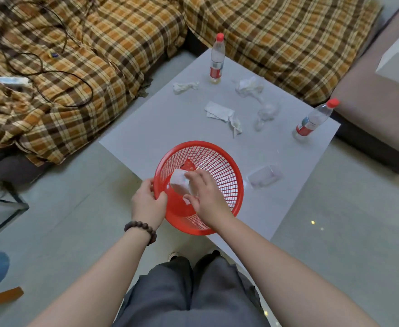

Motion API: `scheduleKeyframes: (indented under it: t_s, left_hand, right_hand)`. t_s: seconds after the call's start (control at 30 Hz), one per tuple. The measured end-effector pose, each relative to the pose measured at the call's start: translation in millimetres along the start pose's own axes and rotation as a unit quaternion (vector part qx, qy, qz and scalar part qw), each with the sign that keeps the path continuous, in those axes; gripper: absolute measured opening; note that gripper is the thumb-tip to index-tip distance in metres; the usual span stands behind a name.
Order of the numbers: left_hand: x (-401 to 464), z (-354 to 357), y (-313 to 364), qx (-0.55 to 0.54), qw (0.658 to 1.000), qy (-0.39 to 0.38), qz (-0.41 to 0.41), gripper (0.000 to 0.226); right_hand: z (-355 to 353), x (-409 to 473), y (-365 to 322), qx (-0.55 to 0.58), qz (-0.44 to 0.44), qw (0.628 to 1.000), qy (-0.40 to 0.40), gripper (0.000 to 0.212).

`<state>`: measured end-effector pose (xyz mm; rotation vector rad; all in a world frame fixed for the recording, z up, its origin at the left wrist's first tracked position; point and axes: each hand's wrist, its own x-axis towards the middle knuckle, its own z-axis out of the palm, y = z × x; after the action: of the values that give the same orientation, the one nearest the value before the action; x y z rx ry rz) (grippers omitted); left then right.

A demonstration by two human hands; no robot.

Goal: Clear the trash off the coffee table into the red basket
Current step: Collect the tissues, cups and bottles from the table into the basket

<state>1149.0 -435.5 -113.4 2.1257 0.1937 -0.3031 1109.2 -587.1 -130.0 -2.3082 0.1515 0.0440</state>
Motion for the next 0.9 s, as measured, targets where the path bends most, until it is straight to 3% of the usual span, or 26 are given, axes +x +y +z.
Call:
scheduleKeyframes:
  t_s: [0.13,0.27,0.43,0.57,0.73,0.9]
  left_hand:
    - [-2,-2,7,-0.013,1.0,-0.018,0.019,0.021]
    - [0,-9,8,-0.014,0.999,-0.03,0.027,0.019]
    - [8,-22,5,-0.012,0.998,-0.042,0.04,0.02]
    - [16,-27,8,-0.011,0.997,-0.065,0.041,0.021]
    - [14,-19,17,-0.011,0.995,-0.088,0.054,0.025]
    - [-5,0,27,-0.017,0.991,-0.105,0.081,0.027]
  right_hand:
    - [3,-1,-5,-0.032,0.019,0.999,-0.001,0.052]
    - [-1,-4,-12,-0.06,0.038,0.997,-0.006,0.07]
    - [-14,-23,-9,-0.109,0.047,0.988,0.103,0.07]
    - [-22,-46,6,-0.144,0.109,0.968,0.177,0.073]
    - [-29,-78,19,-0.067,0.22,0.955,0.187,0.081]
    - [-39,-99,26,0.027,0.253,0.933,0.254,0.076]
